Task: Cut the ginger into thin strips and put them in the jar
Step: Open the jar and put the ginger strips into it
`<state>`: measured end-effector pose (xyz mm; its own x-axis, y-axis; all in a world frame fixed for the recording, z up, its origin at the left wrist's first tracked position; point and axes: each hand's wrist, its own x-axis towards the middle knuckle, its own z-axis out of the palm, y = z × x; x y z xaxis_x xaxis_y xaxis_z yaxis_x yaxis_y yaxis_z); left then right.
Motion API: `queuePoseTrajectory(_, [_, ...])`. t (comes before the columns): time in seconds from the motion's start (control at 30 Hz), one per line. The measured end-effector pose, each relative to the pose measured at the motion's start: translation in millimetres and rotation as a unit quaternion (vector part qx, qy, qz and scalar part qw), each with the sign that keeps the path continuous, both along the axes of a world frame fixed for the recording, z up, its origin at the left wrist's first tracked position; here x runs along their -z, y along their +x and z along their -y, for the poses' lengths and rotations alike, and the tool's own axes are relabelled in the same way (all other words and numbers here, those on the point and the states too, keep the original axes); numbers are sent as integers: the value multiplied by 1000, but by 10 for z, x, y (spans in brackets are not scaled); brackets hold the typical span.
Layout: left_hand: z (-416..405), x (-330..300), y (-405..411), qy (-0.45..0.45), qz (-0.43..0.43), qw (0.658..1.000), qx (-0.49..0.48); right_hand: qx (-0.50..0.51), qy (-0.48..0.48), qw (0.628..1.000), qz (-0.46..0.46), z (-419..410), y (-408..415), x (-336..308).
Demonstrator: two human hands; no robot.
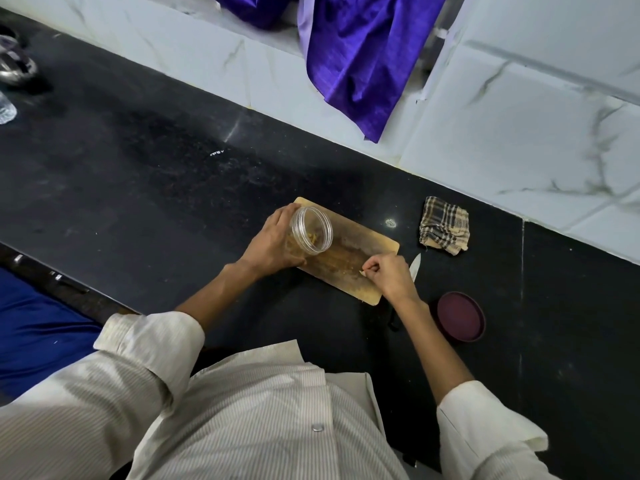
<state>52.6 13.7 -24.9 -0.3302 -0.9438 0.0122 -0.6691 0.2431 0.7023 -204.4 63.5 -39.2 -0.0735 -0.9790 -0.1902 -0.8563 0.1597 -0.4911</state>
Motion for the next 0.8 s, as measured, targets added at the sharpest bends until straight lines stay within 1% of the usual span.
queuePoseTrajectory(0.27, [-7,-4,-4,-2,3,1000,2,-9,31,999,-43,5,105,-24])
queuePoseTrajectory(0.33, [-10,-9,-9,1,-1,1000,2,17,38,999,-18,17,67,-13])
queuePoseTrajectory(0.4, [-7,-10,-6,1,0,1000,1,76,33,996,36,34,-13,-29])
queuePoseTrajectory(0.43, [-9,-9,-3,1,0,1000,0,114,27,990,83,43,-57,-50])
queuePoseTrajectory(0.47, [-10,-6,-1,0,1,1000,-2,155,24,976,150,48,-92,-79])
queuePoseTrajectory(0.53, [-17,-5,4,0,2,1000,-2,226,28,928,295,50,-106,-174])
queuePoseTrajectory(0.57, [-15,-6,1,0,2,1000,-2,242,27,908,342,64,-101,-230])
queuePoseTrajectory(0.6, [-14,-7,1,-1,2,1000,-1,245,26,895,373,86,-76,-291])
queuePoseTrajectory(0.67, [-21,-20,-6,-1,5,1000,1,225,21,885,408,141,13,-432])
queuePoseTrajectory(0.8, [-79,-9,-31,-8,9,1000,-16,158,-1,891,425,253,320,-668])
